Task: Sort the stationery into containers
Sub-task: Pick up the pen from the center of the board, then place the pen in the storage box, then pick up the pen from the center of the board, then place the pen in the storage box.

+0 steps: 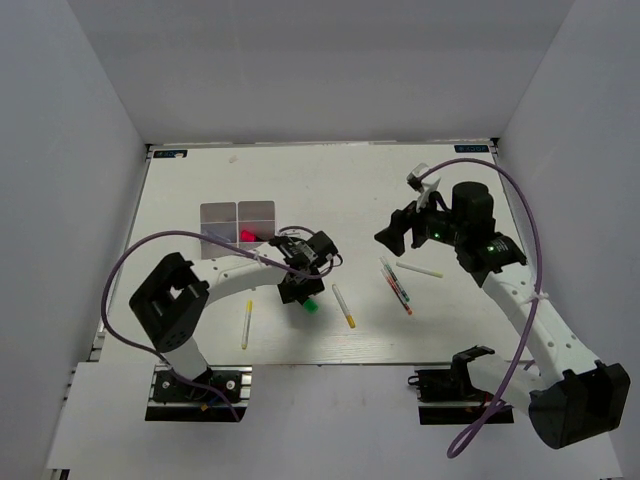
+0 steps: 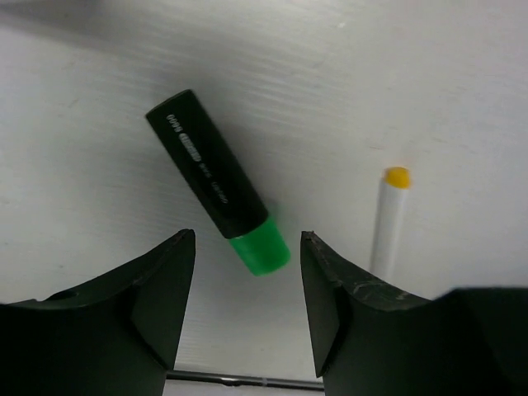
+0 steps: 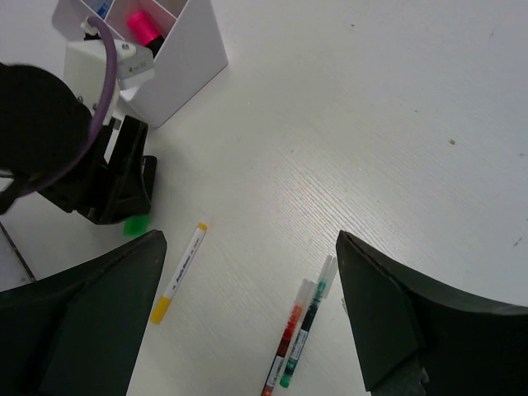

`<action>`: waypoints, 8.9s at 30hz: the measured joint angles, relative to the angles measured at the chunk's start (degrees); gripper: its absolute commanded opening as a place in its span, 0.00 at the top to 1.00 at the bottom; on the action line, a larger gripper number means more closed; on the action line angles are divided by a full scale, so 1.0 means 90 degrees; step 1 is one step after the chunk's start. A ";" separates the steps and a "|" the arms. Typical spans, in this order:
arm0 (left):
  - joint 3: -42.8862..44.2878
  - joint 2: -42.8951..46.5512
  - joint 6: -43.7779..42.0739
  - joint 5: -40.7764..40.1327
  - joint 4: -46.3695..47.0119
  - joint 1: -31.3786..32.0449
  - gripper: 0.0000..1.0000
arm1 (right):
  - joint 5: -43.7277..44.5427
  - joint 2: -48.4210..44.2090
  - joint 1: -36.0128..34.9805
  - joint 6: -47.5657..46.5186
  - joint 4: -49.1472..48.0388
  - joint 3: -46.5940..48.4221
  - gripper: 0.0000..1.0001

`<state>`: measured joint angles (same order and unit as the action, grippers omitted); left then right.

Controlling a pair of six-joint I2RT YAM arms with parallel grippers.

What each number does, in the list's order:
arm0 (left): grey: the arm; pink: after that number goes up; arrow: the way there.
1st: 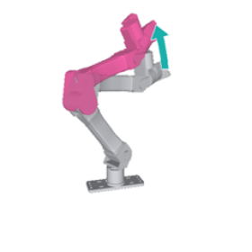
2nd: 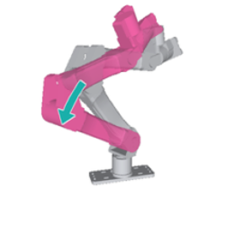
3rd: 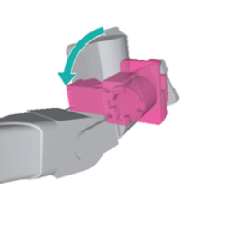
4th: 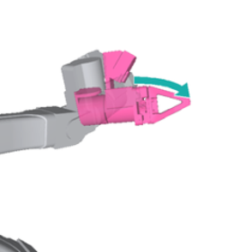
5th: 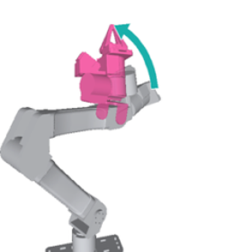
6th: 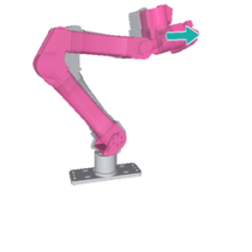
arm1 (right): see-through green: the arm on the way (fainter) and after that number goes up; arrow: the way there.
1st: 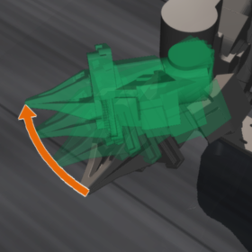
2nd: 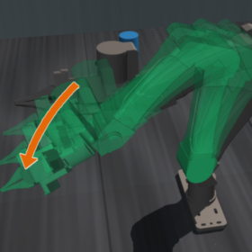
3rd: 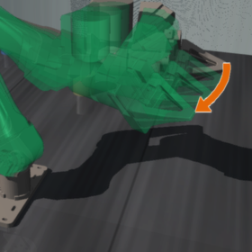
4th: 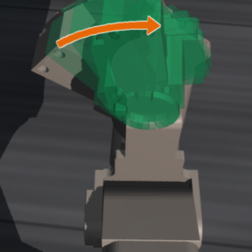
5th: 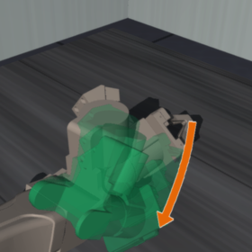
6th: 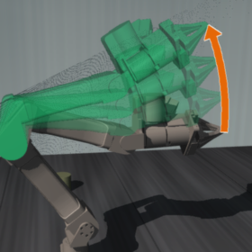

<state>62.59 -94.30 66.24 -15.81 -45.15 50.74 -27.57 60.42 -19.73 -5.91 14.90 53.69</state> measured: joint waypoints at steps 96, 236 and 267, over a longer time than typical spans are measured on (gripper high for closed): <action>0.0826 -0.0265 0.1746 -0.6713 0.0364 -0.1183 1.00 | -0.2975 -0.0211 0.1911 0.0228 -0.0187 -0.0534 0.29; -0.3157 0.8954 -0.6258 0.4469 0.4255 -0.0877 0.00 | -0.2977 0.8709 -0.3708 -0.1659 0.0104 0.9165 1.00; -0.3157 0.8901 -0.6268 0.4495 0.4235 -0.0952 0.00 | -0.3150 0.9758 -0.3725 -0.1630 -0.0821 0.9311 0.46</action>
<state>34.17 -14.20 9.82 24.64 -7.03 42.17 -55.92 148.24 -53.25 -20.58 7.51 137.49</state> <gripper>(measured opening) 0.997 0.518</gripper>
